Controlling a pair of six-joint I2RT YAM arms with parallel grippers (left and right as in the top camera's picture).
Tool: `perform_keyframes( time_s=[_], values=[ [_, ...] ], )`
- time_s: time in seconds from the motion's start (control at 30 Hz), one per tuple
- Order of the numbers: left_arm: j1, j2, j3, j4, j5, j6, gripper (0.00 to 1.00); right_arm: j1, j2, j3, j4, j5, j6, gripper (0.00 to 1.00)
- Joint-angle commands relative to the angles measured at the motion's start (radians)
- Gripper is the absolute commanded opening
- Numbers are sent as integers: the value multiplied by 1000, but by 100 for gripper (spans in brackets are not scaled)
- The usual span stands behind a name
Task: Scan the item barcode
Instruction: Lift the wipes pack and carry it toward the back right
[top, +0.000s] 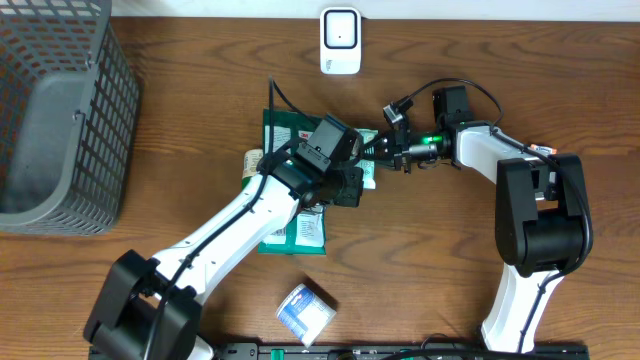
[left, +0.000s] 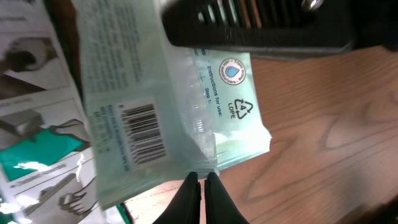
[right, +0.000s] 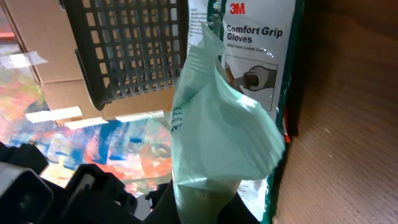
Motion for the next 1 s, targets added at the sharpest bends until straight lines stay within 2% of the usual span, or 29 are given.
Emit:
perform_keyframes(
  time_s=[0.0,0.27,0.4,0.5,0.73,0.97],
  values=[
    [48,-123,45,-2,-37,20,7,9,-33,-2,25,-56,31,1],
    [249,-372,52,-82,-223,20,7,8,-97,0,187,-3,156,1],
    [349,-414,52,-135,-320,20,7,6,-194,1,195,93,172,1],
    [397,-409,51,-153,-336,20,7,6,-272,1,193,160,178,1],
    [422,-384,51,-143,-336,29,8,6,-434,2,92,433,174,1],
    [422,-365,51,-130,-336,43,7,14,-492,18,-88,694,59,1]
  ],
)
